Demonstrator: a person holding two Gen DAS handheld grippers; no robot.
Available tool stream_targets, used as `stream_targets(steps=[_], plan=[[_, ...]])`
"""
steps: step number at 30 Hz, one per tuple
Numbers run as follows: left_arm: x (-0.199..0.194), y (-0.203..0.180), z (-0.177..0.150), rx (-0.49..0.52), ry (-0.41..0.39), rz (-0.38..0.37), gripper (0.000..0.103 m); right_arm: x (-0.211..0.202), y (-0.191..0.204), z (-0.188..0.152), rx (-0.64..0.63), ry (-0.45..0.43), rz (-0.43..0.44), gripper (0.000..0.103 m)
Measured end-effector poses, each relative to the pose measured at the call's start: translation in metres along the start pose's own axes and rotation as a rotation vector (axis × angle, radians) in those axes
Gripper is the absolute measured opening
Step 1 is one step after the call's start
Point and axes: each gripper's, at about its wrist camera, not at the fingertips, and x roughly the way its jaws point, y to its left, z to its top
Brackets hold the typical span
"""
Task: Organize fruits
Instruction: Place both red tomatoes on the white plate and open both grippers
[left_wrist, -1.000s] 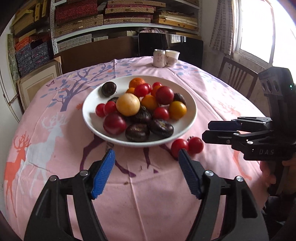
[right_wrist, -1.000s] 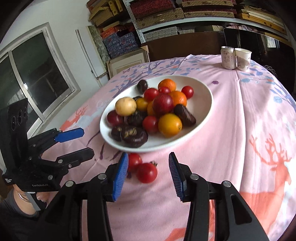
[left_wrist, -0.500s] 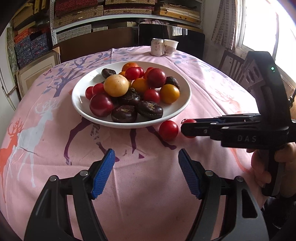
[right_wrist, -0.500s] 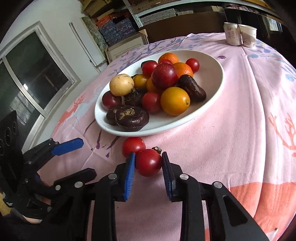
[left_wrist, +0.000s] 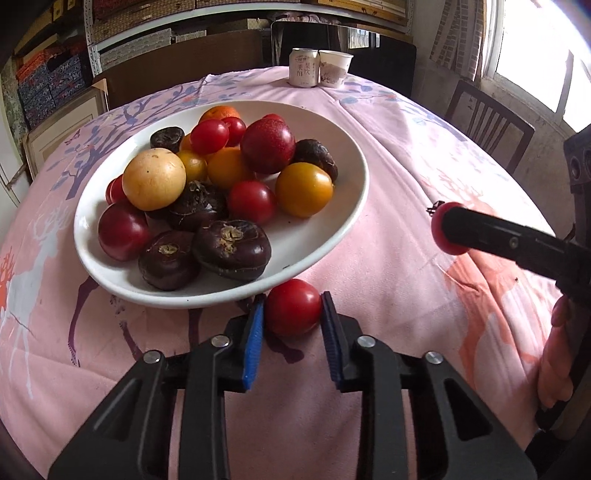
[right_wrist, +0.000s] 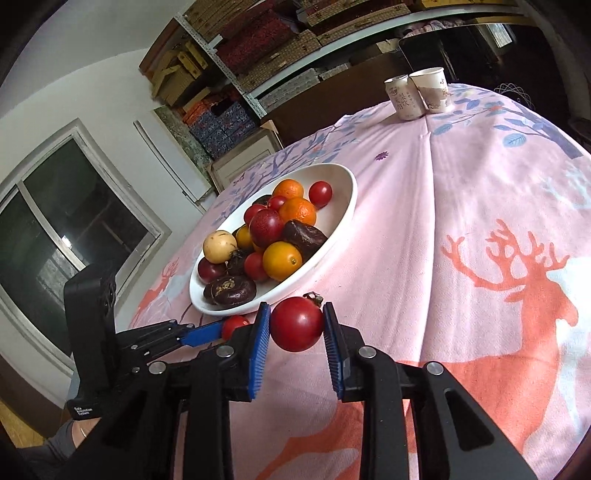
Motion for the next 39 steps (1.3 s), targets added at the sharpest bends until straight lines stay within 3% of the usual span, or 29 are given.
stream_targets(steps=[9, 14, 20, 26, 31, 33, 36, 38, 39], plan=[[-0.046, 0.008, -0.022, -0.001, -0.089, -0.017, 0.028, -0.003, 0.001, -0.002, -0.016, 0.008, 0.019, 0.029], [-0.077, 0.030, -0.025, -0.031, -0.149, -0.004, 0.028, 0.003, 0.007, -0.001, -0.034, 0.036, -0.014, 0.029], [-0.087, 0.064, 0.021, -0.060, -0.200, 0.026, 0.028, 0.018, 0.037, 0.047, -0.060, 0.031, -0.020, 0.029], [-0.057, 0.088, 0.077, -0.090, -0.187, 0.054, 0.028, 0.060, 0.064, 0.104, -0.109, 0.036, -0.057, 0.029], [-0.028, 0.098, 0.098, -0.097, -0.150, 0.049, 0.030, 0.095, 0.066, 0.121, -0.116, 0.053, -0.090, 0.031], [-0.022, 0.101, 0.100, -0.103, -0.142, 0.070, 0.056, 0.098, 0.066, 0.122, -0.103, 0.048, -0.081, 0.047], [-0.031, 0.104, 0.091, -0.117, -0.181, 0.096, 0.084, 0.089, 0.071, 0.116, -0.123, 0.031, -0.082, 0.049], [-0.040, 0.103, 0.078, -0.116, -0.193, 0.111, 0.088, 0.078, 0.074, 0.104, -0.126, 0.030, -0.091, 0.053], [-0.045, 0.101, 0.069, -0.113, -0.194, 0.116, 0.091, 0.071, 0.076, 0.097, -0.119, 0.030, -0.095, 0.062]])
